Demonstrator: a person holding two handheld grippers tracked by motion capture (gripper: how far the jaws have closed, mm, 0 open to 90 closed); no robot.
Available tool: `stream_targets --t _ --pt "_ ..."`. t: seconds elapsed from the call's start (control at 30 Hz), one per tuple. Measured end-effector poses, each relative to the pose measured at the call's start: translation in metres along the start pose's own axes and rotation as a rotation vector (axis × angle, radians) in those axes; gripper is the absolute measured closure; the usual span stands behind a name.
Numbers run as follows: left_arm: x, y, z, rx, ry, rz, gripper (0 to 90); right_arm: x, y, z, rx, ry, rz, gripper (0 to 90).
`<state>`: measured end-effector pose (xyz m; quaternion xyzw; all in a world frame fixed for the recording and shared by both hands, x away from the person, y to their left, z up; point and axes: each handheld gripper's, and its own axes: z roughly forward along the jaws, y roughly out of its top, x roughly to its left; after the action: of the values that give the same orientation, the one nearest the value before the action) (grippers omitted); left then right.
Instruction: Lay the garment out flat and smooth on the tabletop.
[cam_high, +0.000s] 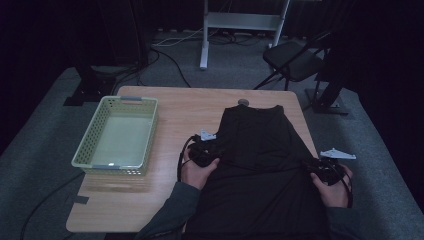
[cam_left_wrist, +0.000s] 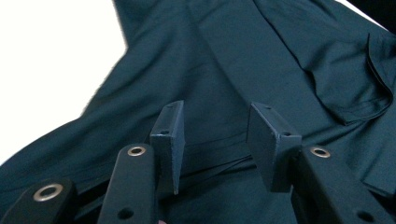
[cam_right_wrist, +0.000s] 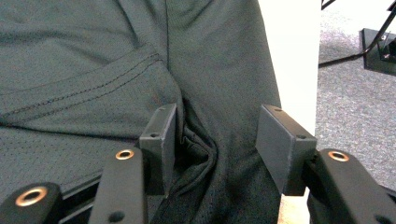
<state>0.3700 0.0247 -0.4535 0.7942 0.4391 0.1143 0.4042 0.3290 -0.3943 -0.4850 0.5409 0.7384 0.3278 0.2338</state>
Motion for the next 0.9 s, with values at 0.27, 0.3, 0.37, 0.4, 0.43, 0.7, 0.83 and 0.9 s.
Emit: stream_targets --t 0.27,0.3,0.37,0.4,0.43,0.7,0.83,0.9 --pt "-0.013 0.000 0.019 0.026 -0.028 0.003 56.0 0.000 0.000 0.000 0.001 -0.001 0.004 48.8" --pt "-0.015 0.001 0.021 0.032 -0.028 0.005 56.0 0.000 0.000 0.000 0.000 -0.003 0.006 48.9" --pt "-0.018 0.001 0.026 0.038 -0.024 0.009 55.9 0.000 0.001 0.001 0.001 -0.006 0.009 48.9" --pt "-0.019 0.001 0.028 0.043 -0.025 0.013 55.7 -0.001 0.001 0.001 0.000 -0.006 0.009 48.9" --pt "-0.021 0.001 0.029 0.045 -0.029 0.015 55.3 -0.001 0.001 0.001 0.000 -0.005 0.009 48.9" --pt "-0.033 -0.001 0.041 0.073 -0.026 0.047 54.3 -0.002 0.002 0.002 0.004 -0.005 0.005 48.9" --pt "-0.036 0.001 0.044 0.087 0.010 0.072 66.1 -0.003 0.003 0.002 0.012 -0.005 0.002 49.0" --pt "-0.037 0.002 0.046 0.090 0.025 0.080 74.1 -0.003 0.004 0.002 0.013 -0.010 0.003 49.0"
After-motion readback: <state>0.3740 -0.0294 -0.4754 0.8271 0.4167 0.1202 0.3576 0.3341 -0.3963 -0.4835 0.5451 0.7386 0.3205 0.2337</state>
